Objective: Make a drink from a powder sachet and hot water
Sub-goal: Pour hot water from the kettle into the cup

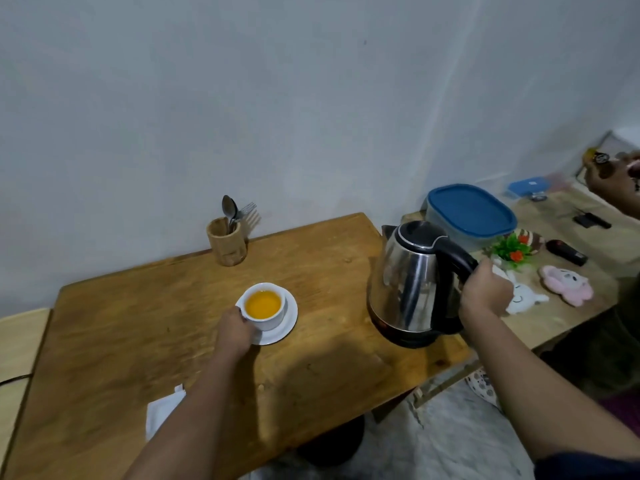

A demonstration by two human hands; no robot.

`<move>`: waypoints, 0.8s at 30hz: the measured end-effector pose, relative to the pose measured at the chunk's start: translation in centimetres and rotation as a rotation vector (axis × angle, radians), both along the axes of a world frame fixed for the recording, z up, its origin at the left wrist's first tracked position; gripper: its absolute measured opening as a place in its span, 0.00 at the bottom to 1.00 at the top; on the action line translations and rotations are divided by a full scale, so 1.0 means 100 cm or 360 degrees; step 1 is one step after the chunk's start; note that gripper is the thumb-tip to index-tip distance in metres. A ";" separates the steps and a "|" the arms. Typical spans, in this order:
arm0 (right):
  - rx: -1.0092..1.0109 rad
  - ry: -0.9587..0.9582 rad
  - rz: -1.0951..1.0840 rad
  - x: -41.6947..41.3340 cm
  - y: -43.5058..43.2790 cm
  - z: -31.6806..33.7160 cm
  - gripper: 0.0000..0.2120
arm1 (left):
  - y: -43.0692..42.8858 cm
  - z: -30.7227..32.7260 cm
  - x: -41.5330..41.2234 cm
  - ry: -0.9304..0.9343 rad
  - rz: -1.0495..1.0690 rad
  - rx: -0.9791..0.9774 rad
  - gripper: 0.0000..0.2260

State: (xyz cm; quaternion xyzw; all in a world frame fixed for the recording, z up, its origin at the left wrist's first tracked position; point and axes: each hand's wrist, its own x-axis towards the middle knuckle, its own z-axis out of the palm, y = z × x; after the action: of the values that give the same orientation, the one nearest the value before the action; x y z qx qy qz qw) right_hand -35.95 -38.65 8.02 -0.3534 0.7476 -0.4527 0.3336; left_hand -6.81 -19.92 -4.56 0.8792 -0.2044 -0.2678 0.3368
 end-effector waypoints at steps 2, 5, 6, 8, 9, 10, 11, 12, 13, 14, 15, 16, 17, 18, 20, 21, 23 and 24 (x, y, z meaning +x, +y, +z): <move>-0.0017 -0.0063 -0.0072 -0.007 -0.001 -0.004 0.21 | -0.001 -0.002 0.000 -0.0036 -0.0006 0.0015 0.14; -0.0102 -0.0109 -0.0118 -0.017 0.000 -0.007 0.16 | -0.001 -0.005 0.000 -0.0099 -0.0021 0.0012 0.12; -0.0125 -0.0108 -0.0094 -0.019 0.000 -0.007 0.13 | -0.002 -0.005 0.000 -0.0083 -0.0001 0.0003 0.12; -0.0137 -0.0083 -0.0066 -0.022 0.001 -0.007 0.15 | -0.005 -0.004 -0.001 -0.0011 0.0083 -0.0016 0.12; -0.0124 -0.0086 -0.0085 -0.024 0.000 -0.011 0.14 | -0.007 -0.002 -0.001 0.0022 0.0132 -0.0013 0.13; -0.0103 -0.0108 -0.0119 -0.027 -0.001 -0.014 0.12 | -0.009 -0.002 -0.001 0.0045 0.0170 0.0000 0.14; -0.0089 -0.0152 -0.0155 -0.030 -0.001 -0.019 0.11 | -0.010 -0.002 0.000 0.0050 0.0187 0.0010 0.15; -0.0084 -0.0206 -0.0186 -0.033 -0.001 -0.023 0.11 | -0.011 -0.003 0.000 0.0045 0.0192 0.0019 0.15; -0.0082 -0.0250 -0.0204 -0.036 -0.001 -0.026 0.12 | -0.011 -0.004 0.000 0.0036 0.0193 0.0027 0.15; -0.0080 -0.0269 -0.0204 -0.038 -0.001 -0.029 0.12 | -0.011 -0.005 0.000 0.0029 0.0197 0.0038 0.15; -0.0085 -0.0273 -0.0191 -0.039 -0.001 -0.030 0.13 | -0.010 -0.006 0.000 0.0018 0.0202 0.0044 0.15; -0.0095 -0.0272 -0.0167 -0.040 -0.001 -0.031 0.15 | -0.010 -0.007 -0.001 0.0007 0.0207 0.0047 0.15; -0.0100 -0.0259 -0.0137 -0.040 -0.001 -0.031 0.16 | -0.011 -0.008 -0.001 -0.0004 0.0213 0.0046 0.15; -0.0106 -0.0238 -0.0105 -0.041 -0.001 -0.031 0.16 | -0.011 -0.009 -0.002 -0.0010 0.0226 0.0038 0.15; -0.0124 -0.0186 -0.0045 -0.043 -0.002 -0.033 0.18 | -0.012 -0.009 -0.003 -0.0007 0.0255 0.0016 0.14; -0.0138 -0.0160 -0.0017 -0.044 -0.001 -0.034 0.19 | -0.012 -0.009 -0.003 -0.0003 0.0262 0.0010 0.14; -0.0168 -0.0133 0.0042 -0.046 0.000 -0.039 0.20 | -0.012 -0.011 -0.003 0.0001 0.0255 0.0001 0.14; -0.0184 -0.0124 0.0067 -0.047 0.001 -0.042 0.19 | -0.012 -0.011 -0.002 0.0000 0.0245 -0.0003 0.14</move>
State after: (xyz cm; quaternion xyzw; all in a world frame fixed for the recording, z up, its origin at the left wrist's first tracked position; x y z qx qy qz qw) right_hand -40.62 -38.52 3.84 -0.3697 0.6990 -0.5016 0.3509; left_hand -7.05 -21.12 -5.71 0.8920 -0.1364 -0.2409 0.3573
